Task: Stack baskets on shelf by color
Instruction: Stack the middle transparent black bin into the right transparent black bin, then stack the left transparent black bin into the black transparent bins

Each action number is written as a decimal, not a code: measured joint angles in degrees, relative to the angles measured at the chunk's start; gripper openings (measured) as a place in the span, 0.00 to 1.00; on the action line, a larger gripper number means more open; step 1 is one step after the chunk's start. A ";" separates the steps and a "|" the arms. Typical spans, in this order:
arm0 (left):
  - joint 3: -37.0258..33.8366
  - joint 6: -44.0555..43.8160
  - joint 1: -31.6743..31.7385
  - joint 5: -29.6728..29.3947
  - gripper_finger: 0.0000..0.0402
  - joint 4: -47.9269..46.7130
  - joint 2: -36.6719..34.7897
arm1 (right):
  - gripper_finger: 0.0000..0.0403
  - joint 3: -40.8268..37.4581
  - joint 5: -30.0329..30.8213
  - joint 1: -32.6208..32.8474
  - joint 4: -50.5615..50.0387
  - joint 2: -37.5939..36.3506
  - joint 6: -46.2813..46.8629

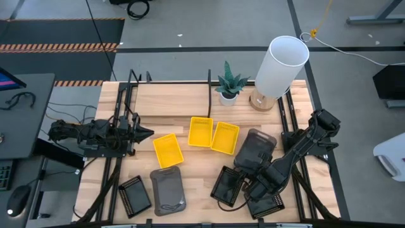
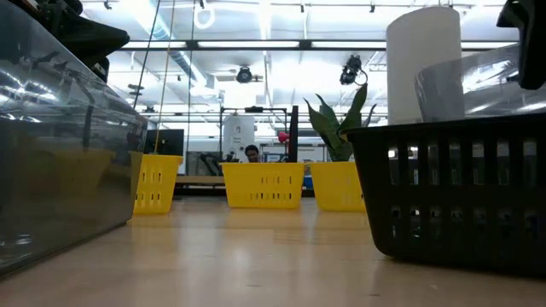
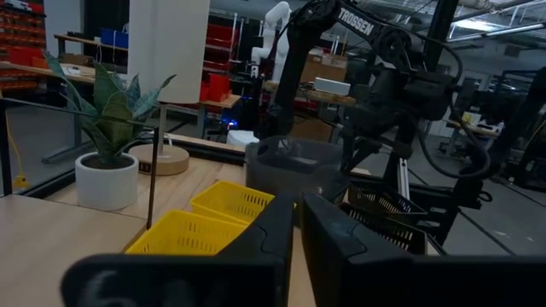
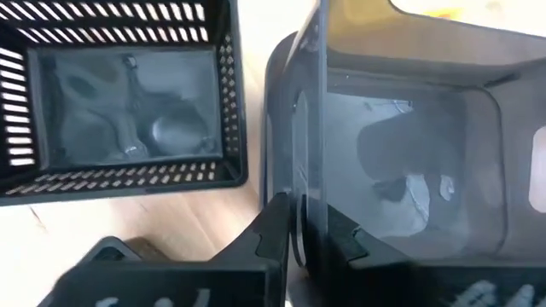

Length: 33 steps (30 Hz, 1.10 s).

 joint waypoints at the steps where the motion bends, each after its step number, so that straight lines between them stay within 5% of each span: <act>1: 0.00 0.00 0.01 0.02 0.07 0.00 0.00 | 0.12 0.00 -0.17 0.00 -0.31 0.00 0.45; 12: 0.00 0.00 0.01 0.02 0.10 0.00 -0.01 | 0.41 1.25 -4.65 -1.64 -2.15 -0.03 2.06; 20: 0.00 0.00 0.00 0.02 0.08 0.00 0.00 | 0.52 8.04 0.81 -2.35 -3.88 -0.08 -1.40; 27: 0.00 0.00 0.01 0.02 0.07 0.00 0.00 | 0.50 8.35 8.51 -4.94 16.03 2.26 -16.94; 33: 0.00 -0.01 -0.01 0.02 0.09 0.02 0.00 | 0.48 8.35 4.27 -8.06 39.83 10.38 -32.82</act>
